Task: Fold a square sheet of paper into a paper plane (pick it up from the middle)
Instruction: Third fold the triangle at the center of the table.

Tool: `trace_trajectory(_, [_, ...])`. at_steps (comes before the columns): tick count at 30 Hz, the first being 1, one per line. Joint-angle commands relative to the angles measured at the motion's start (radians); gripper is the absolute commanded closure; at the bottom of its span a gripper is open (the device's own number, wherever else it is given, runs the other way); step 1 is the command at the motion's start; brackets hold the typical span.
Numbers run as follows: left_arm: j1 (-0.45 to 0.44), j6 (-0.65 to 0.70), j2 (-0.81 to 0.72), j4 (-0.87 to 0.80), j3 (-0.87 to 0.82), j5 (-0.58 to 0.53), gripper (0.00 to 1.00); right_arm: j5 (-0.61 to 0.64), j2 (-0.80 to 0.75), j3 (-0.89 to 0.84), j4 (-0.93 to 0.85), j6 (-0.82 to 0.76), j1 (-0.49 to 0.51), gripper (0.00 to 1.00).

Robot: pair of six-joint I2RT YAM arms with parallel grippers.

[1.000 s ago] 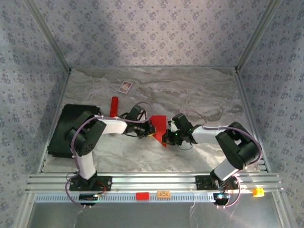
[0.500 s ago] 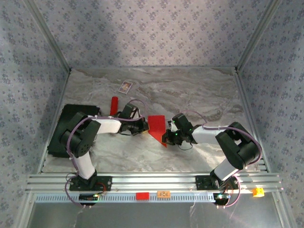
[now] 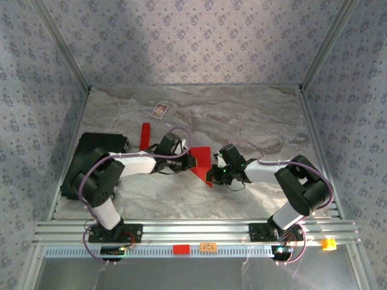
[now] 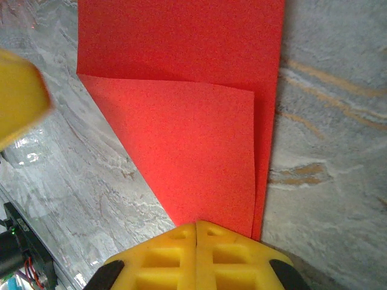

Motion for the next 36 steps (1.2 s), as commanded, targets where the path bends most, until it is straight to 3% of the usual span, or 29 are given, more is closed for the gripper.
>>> trace_trajectory(1, [-0.002,-0.002,0.044,0.008,0.017,0.007,0.96,0.045,0.002,-0.027,-0.115,-0.017,-0.006,1.00])
trace_trajectory(5, [0.008,-0.011,0.080,-0.033,0.031,-0.027,0.98,0.039,-0.020,-0.022,-0.102,-0.018,-0.005,1.00])
trace_trajectory(8, [0.009,0.001,0.094,-0.171,0.063,-0.080,1.00,0.028,-0.054,0.001,-0.111,-0.030,-0.006,1.00])
trace_trajectory(12, [0.010,0.012,0.093,-0.164,0.044,-0.067,1.00,-0.014,-0.086,0.041,-0.099,-0.061,-0.002,0.99])
trace_trajectory(17, [0.010,0.020,0.101,-0.167,0.053,-0.060,1.00,-0.082,-0.030,0.108,-0.093,-0.103,0.020,0.97])
trace_trajectory(25, [0.011,0.025,0.110,-0.174,0.055,-0.061,1.00,-0.067,0.094,0.150,-0.172,-0.126,0.030,0.94])
trace_trajectory(36, [0.015,0.027,0.138,-0.174,0.056,-0.048,1.00,-0.042,-0.085,-0.051,-0.162,-0.126,0.005,0.92])
